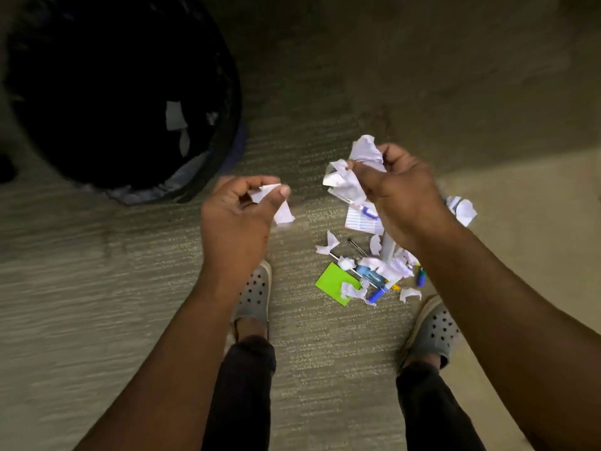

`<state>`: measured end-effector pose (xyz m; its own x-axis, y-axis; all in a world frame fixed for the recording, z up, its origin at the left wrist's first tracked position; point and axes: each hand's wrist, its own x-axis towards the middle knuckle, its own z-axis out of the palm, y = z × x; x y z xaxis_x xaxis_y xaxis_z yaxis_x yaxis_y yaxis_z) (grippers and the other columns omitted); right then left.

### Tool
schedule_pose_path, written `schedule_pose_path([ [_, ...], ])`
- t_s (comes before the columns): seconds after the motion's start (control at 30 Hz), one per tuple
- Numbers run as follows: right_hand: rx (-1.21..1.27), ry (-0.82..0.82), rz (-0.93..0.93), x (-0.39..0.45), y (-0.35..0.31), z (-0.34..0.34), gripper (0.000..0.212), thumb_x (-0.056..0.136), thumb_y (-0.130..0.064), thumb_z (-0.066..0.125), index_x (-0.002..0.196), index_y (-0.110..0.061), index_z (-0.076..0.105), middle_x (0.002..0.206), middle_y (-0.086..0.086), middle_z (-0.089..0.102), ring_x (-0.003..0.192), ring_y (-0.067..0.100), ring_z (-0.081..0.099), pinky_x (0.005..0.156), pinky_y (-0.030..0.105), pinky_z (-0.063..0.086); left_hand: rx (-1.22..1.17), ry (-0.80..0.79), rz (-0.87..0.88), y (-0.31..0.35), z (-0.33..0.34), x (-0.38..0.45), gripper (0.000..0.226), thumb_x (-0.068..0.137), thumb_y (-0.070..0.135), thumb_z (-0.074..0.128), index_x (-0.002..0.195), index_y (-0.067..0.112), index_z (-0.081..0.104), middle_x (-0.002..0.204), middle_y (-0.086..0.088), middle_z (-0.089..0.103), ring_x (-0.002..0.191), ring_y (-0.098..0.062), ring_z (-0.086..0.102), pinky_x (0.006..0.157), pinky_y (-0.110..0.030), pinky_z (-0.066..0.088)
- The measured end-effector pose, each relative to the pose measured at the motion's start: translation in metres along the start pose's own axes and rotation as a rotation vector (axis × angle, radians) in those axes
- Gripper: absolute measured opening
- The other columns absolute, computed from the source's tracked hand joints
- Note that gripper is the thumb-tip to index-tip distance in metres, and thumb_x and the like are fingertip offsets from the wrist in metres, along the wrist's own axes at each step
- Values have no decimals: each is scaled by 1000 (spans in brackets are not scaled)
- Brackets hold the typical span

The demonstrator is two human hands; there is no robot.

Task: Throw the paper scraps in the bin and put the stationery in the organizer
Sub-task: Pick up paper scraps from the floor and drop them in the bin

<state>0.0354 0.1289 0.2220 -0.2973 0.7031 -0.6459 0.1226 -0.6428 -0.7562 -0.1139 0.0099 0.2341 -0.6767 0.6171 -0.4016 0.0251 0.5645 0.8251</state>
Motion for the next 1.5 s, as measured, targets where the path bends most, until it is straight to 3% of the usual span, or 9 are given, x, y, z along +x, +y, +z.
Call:
schedule_pose_path([
  [0.17,151,-210,-124,-5,-77,97,15,81,-1,70,81,-12,60,82,8,64,80,24,60,69,36,51,58,263,226,67,-78,40,11,81,31,75,88,34,68,101,-13,68,76,-7,62,67,-17,48],
  [0.33,-31,-182,-199,21,-91,192,19,79,-6,74,96,-8,66,97,13,71,92,27,69,85,45,58,296,458,284,77,-134,90,20,81,42,67,93,27,71,94,4,70,73,3,61,66,-8,46],
  [0.47,-661,-214,-386,53,-73,233,23,83,-22,69,102,-10,63,98,3,64,100,23,64,81,26,48,386,421,258,48,-152,125,22,85,36,63,92,17,73,84,7,68,75,0,61,64,-7,43],
  [0.63,-927,-309,-422,67,-46,232,47,85,-30,69,129,-21,55,130,-4,59,116,12,56,86,14,42,617,211,153,-1,-161,142,39,94,29,57,129,12,60,129,-9,63,119,-23,58,95,-18,40],
  [0.77,-836,-211,-648,52,-36,212,33,88,-26,64,119,-16,64,118,-2,67,103,9,62,77,6,41,639,205,309,-4,-150,120,37,93,33,51,125,17,62,121,-5,68,111,-22,62,92,-25,47],
  [0.9,-762,-10,-771,18,-6,167,21,90,-23,58,105,-12,68,98,2,70,89,14,62,76,23,46,494,267,472,-7,-118,68,29,98,30,50,113,11,66,104,-8,69,92,-22,65,80,-32,52],
  [1.03,-757,127,-573,-21,62,86,14,90,-16,57,99,-11,66,95,2,67,89,18,60,79,32,48,451,89,450,-31,-61,12,21,97,19,53,107,8,67,94,-6,66,81,-15,61,74,-22,46],
  [1.3,-959,199,-88,-61,184,-78,18,86,-11,61,103,-11,66,102,11,69,93,33,66,81,39,52,598,-410,246,-114,48,-46,19,88,10,61,104,8,70,102,-9,70,92,-30,65,86,-37,52],
  [1.5,-1150,227,-27,-14,202,-158,34,86,-9,56,120,-8,58,117,19,60,107,38,57,88,42,45,794,-557,226,-154,117,-28,33,85,12,59,117,10,64,116,-13,64,108,-34,58,94,-38,47],
])
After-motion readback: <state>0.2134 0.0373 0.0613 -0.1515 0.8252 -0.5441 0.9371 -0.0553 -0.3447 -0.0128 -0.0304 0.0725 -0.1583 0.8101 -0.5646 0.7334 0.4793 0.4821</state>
